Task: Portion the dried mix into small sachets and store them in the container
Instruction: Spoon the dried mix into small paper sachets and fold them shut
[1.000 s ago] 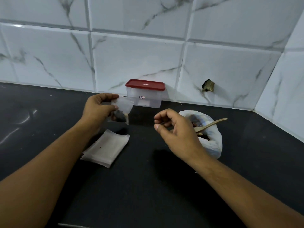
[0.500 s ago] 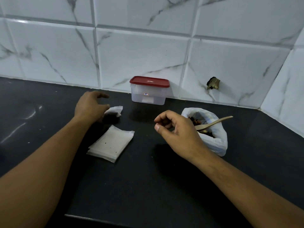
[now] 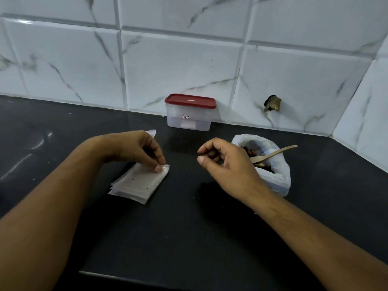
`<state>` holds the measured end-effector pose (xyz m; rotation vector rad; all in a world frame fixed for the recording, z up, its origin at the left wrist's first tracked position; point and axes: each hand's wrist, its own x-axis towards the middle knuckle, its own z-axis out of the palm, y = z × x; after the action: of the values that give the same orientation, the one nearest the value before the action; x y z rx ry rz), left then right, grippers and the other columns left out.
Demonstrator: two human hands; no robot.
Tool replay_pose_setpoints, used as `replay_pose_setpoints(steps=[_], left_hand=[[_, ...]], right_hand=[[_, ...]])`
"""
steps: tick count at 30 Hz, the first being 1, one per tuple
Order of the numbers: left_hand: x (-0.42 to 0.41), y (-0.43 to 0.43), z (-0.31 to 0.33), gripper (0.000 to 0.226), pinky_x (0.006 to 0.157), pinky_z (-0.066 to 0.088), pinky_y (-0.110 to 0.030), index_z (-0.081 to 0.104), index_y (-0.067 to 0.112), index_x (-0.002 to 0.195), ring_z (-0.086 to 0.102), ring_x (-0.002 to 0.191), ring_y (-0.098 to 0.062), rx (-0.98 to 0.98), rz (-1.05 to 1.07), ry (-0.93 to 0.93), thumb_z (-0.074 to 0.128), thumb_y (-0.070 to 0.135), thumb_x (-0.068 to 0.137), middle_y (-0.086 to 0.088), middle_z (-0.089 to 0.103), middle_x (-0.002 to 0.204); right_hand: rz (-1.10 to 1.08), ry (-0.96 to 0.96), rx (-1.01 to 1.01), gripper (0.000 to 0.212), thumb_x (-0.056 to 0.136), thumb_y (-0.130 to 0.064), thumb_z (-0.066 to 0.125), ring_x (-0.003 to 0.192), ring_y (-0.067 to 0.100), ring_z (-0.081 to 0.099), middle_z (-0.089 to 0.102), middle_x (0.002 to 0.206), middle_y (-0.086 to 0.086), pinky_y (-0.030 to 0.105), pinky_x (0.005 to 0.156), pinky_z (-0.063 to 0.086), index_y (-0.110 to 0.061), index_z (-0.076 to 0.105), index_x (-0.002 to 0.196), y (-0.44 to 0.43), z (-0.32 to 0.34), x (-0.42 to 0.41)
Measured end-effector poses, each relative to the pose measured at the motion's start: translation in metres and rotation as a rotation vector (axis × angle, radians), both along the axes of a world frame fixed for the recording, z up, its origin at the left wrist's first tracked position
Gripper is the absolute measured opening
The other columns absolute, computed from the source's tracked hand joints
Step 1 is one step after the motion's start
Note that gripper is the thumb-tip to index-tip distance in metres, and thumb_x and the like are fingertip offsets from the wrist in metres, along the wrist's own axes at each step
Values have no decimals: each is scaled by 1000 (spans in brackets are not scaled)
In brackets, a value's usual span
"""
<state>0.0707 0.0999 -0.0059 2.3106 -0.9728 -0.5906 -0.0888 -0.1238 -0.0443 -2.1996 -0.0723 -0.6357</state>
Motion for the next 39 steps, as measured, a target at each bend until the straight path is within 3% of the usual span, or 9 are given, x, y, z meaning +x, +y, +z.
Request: replay_pose_setpoints(steps=[8, 15, 19, 21, 26, 30, 34, 39], left_hand=[[-1, 0, 3, 14, 82, 51, -24, 77, 15, 90, 74, 84, -10, -15, 5, -34, 87, 15, 81, -1, 79, 88], [-2, 4, 7, 10, 85, 46, -23, 80, 20, 85, 72, 85, -5, -81, 0, -53, 88, 19, 80, 3, 78, 87], [-3, 14, 14, 16, 95, 48, -42, 76, 11, 88, 70, 97, -25, -284, 8, 8, 87, 17, 80, -13, 77, 99], [-1, 18, 16, 19, 91, 45, -47, 73, 10, 87, 67, 93, -30, -422, 10, 53, 89, 16, 78, -18, 75, 98], [-8, 1, 14, 18, 69, 57, -19, 69, 10, 91, 71, 78, -14, -738, 85, 136, 79, 13, 76, -7, 74, 84], [-18, -21, 9, 16, 65, 55, -24, 70, 13, 98, 71, 83, -16, -806, 145, 81, 80, 9, 86, -4, 77, 89], [-33, -39, 5, 16, 49, 49, -15, 67, 5, 108, 70, 63, -6, -858, 211, 79, 69, -2, 93, -2, 75, 80], [-45, -55, -3, 25, 56, 57, -26, 67, 9, 112, 72, 68, -12, -894, 243, 135, 76, 5, 88, -7, 77, 84]], right_hand=[[-10, 1, -13, 7, 95, -22, 73, 79, 6, 66, 69, 83, -9, 17, 71, 52, -27, 71, 99, 0, 1, -2], [-6, 2, -11, 6, 95, -23, 73, 81, 9, 68, 70, 85, -7, 26, 75, 58, -27, 71, 99, -1, 1, -2], [-5, -12, -4, 6, 95, -22, 73, 80, 13, 69, 70, 83, -6, 34, 77, 60, -27, 71, 97, -1, 2, -1], [-5, -26, 2, 6, 95, -21, 72, 80, 15, 69, 70, 83, -6, 38, 78, 61, -26, 71, 97, -2, 2, -1], [-14, -68, 17, 7, 95, -19, 72, 79, 14, 69, 70, 83, -6, 36, 76, 61, -25, 71, 97, -1, 6, -3], [-43, -128, 67, 6, 96, -18, 72, 78, 16, 69, 69, 84, -5, 33, 72, 60, -24, 70, 99, -2, 9, -4], [-138, -287, 40, 7, 96, -15, 71, 83, 9, 66, 69, 87, -9, 21, 71, 56, -19, 69, 102, -6, 18, -7], [-145, -313, 1, 3, 96, -19, 71, 77, 14, 67, 69, 83, -8, 35, 69, 59, -20, 70, 99, -10, 19, -8]])
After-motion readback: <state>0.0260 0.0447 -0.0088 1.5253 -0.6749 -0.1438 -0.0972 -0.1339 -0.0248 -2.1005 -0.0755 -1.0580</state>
